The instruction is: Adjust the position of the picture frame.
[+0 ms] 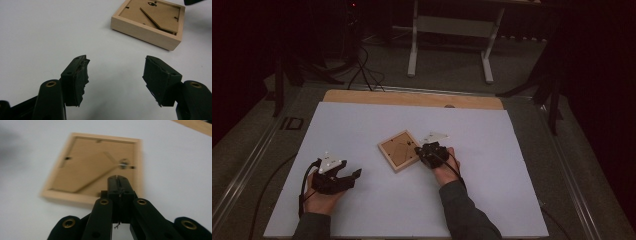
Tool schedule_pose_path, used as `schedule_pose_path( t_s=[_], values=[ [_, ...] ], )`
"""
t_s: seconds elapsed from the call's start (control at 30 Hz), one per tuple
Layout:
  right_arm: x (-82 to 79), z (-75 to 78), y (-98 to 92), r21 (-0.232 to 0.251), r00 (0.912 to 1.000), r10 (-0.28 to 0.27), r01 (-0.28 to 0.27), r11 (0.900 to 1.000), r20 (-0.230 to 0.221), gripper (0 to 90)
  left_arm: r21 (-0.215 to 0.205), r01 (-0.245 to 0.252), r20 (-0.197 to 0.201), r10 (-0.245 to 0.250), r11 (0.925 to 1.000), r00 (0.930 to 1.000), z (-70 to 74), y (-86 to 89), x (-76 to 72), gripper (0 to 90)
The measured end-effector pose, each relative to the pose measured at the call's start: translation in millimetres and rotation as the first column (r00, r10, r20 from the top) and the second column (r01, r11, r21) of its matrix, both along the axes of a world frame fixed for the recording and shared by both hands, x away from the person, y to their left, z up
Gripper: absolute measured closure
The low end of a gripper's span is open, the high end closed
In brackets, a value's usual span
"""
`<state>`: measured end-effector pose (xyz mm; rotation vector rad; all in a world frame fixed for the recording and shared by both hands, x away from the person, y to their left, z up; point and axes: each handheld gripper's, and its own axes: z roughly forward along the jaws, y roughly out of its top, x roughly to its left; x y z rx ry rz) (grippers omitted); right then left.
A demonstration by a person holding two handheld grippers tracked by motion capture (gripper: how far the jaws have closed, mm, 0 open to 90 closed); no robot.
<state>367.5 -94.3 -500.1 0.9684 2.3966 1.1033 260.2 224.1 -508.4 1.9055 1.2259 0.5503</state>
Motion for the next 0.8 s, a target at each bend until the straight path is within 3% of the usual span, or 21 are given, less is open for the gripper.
schedule_pose_path(
  t_s=[0.13, 0.27, 0.53, 0.8],
  values=[
    [13.7, -3.9, -8.2, -0.006, 0.9975, -0.071, 0.071, 0.997, 0.000, 89.8, -0.002, 0.000, 0.001, 0.000, 1.0000, 1.0000, -0.1, -0.1, 0.1, 35.8],
    [22.3, -8.3, -12.0, -0.010, 0.9949, -0.100, 0.100, 0.995, -0.010, 89.7, -0.001, 0.002, 0.000, -0.002, 1.0000, 1.0000, -0.1, -0.6, 0.1, 35.8],
    [24.7, -15.0, -12.4, -0.058, 0.9956, -0.087, 0.085, 0.995, -0.034, 89.8, 0.001, 0.002, -0.001, -0.002, 1.0000, 1.0000, -0.3, -0.9, 0.4, 35.9],
    [14.4, -16.4, -11.1, -0.091, 0.9977, -0.048, 0.043, 0.995, -0.048, 89.8, 0.001, 0.005, -0.002, -0.005, 1.0000, 1.0000, -0.9, -1.7, 1.0, 36.0]
  ],
)
